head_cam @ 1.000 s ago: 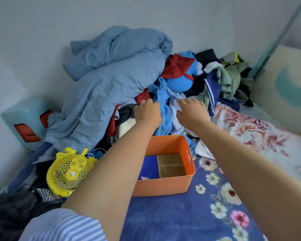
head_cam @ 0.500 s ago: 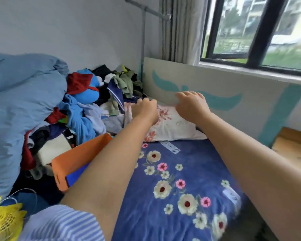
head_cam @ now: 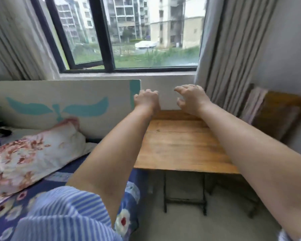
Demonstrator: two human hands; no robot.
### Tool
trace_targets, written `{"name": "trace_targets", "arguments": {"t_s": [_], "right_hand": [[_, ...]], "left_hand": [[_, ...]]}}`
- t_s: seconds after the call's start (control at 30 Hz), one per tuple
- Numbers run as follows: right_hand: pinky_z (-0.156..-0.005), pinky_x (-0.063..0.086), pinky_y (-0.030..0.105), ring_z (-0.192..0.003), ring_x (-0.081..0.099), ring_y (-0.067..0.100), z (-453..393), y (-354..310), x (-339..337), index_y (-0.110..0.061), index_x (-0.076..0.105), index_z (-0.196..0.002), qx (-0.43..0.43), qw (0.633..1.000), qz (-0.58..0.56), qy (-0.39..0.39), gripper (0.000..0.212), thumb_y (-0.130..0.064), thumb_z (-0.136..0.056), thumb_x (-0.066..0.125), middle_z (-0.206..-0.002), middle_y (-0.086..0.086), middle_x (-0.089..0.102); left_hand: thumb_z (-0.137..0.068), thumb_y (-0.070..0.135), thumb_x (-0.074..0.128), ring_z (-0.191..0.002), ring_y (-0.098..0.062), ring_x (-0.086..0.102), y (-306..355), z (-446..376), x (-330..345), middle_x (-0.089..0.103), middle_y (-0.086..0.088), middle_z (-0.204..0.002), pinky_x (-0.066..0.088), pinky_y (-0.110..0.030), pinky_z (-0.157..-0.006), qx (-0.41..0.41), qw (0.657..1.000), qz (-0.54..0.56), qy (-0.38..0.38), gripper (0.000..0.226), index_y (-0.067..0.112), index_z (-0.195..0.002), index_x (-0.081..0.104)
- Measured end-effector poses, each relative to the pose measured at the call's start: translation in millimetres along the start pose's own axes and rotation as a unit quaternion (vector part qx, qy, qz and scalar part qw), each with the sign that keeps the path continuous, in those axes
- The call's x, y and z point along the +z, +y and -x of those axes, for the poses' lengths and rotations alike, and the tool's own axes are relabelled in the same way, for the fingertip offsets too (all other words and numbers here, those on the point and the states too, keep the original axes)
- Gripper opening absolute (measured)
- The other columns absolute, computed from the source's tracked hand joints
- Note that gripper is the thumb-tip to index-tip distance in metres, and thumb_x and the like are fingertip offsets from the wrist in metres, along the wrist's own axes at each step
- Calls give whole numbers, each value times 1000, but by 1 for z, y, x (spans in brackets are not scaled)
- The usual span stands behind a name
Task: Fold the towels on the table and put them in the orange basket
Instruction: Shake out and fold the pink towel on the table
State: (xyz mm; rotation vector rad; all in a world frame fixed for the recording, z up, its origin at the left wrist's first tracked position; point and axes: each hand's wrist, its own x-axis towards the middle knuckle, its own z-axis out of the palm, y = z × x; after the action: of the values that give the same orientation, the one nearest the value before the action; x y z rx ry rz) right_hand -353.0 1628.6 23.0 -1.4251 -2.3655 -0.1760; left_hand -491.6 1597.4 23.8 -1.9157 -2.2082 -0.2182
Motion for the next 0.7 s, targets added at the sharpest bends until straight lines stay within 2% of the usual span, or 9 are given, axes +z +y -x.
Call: {"name": "trace_targets", "arguments": {"t_s": [0.17,0.3,0.47,0.7], "right_hand": [[-106,29,42,-125,42,29,17,157,-26,-8,47,-128,60,997,48,-1,39,-17,-90,42,-133,14,51],[-103,33,40,-123,43,30,44,281,-45,-9,47,-127,135,986,92,-20,39,-17,-90,42,-131,13,52],[-103,31,37,-127,40,28,59,383,-51,-12,44,-132,215,971,107,-19,41,-18,-91,42,-136,11,49],[-101,34,34,-127,41,26,29,482,-23,-13,45,-132,255,957,128,-42,40,-19,-92,40,-136,8,50]], "left_hand": [[-88,12,42,-122,-30,44,141,-53,14,50,-12,-130,39,-38,-96,71,997,28,7,39,14,-127,48],[-88,9,40,-119,-30,44,241,-94,27,52,-12,-125,39,-36,-88,116,992,54,0,34,12,-121,50],[-91,12,42,-118,-30,45,327,-144,43,54,-13,-123,38,-35,-81,165,984,72,0,27,8,-116,51],[-89,12,43,-118,-28,46,418,-231,69,54,-11,-123,41,-35,-87,217,974,62,2,30,11,-117,52]]}}
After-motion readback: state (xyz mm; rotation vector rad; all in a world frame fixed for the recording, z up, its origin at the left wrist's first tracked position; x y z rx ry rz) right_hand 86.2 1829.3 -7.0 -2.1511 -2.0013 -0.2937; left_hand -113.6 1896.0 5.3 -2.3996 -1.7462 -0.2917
